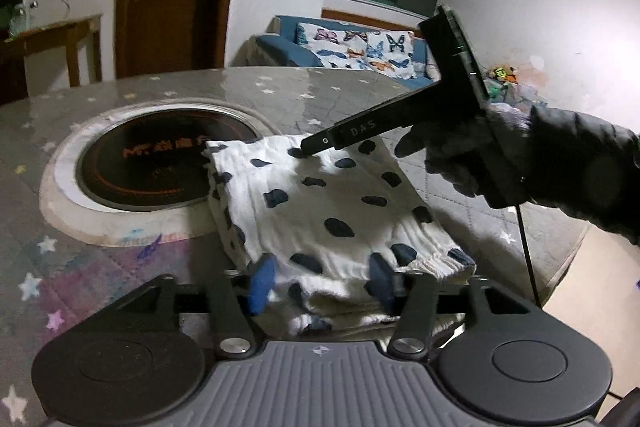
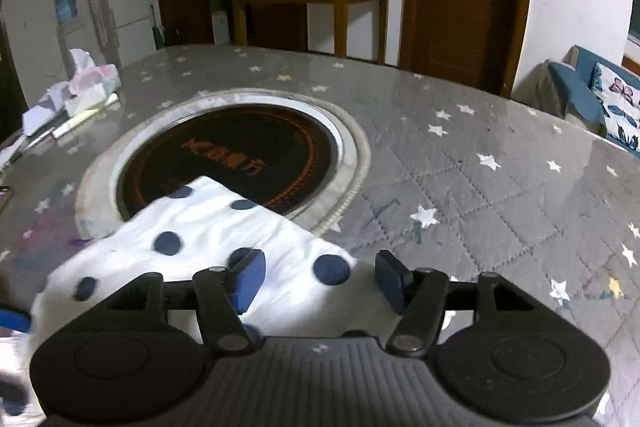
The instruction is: Fold clothes
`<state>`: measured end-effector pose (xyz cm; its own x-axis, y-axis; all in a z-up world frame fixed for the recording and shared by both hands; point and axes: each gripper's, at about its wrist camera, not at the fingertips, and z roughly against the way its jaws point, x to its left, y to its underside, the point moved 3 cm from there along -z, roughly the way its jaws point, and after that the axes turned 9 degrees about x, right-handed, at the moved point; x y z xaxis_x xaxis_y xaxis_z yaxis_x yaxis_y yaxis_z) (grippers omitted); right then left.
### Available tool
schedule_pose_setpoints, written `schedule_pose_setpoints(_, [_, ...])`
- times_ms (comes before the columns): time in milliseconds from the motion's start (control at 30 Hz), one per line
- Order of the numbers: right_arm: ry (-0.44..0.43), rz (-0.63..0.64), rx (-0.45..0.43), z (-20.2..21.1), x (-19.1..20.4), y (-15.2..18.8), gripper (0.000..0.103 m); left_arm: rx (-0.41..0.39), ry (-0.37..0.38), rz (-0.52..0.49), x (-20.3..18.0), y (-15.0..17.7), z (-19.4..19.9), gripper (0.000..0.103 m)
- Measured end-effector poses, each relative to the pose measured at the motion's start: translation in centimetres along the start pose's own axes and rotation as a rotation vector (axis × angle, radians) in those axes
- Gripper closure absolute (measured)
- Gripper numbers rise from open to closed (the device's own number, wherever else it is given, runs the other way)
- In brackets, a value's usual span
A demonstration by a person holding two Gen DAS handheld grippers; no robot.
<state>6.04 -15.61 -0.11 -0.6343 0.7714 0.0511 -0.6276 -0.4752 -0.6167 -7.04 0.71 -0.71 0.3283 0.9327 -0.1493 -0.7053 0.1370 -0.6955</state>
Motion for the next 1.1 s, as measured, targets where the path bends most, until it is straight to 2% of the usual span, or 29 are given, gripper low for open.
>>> schedule_pose_setpoints(167, [-0.022, -0.008, 0.030, -1.1, -0.8, -0.2, 0.036, 0.014, -0.008, -0.015, 0.1, 1.4, 1.1, 0.025])
schedule_pose_setpoints(433, [-0.018, 0.016, 0.050, -0.9, -1.0, -0.1, 0.036, 0.072, -0.001, -0.049, 0.3, 3.3, 0.9, 0.025])
schedule_pose_setpoints(767, [0.063, 0.016, 0.099, 0.6, -1.7, 1.0, 0.036, 0.080, -0.051, -0.065, 1.7, 3.3, -0.4, 0.032])
schedule_pose_setpoints(1000, [0.186, -0.047, 0.132, 3.4, -3.3, 3.8, 0.036, 0.074, -0.106, -0.030, 3.6, 1.8, -1.6, 0.038])
schedule_pose_setpoints(1100, [0.239, -0.073, 0.140, 4.7, -3.6, 5.2, 0.036, 0.069, -0.125, -0.023, 4.3, 0.7, -2.6, 0.044])
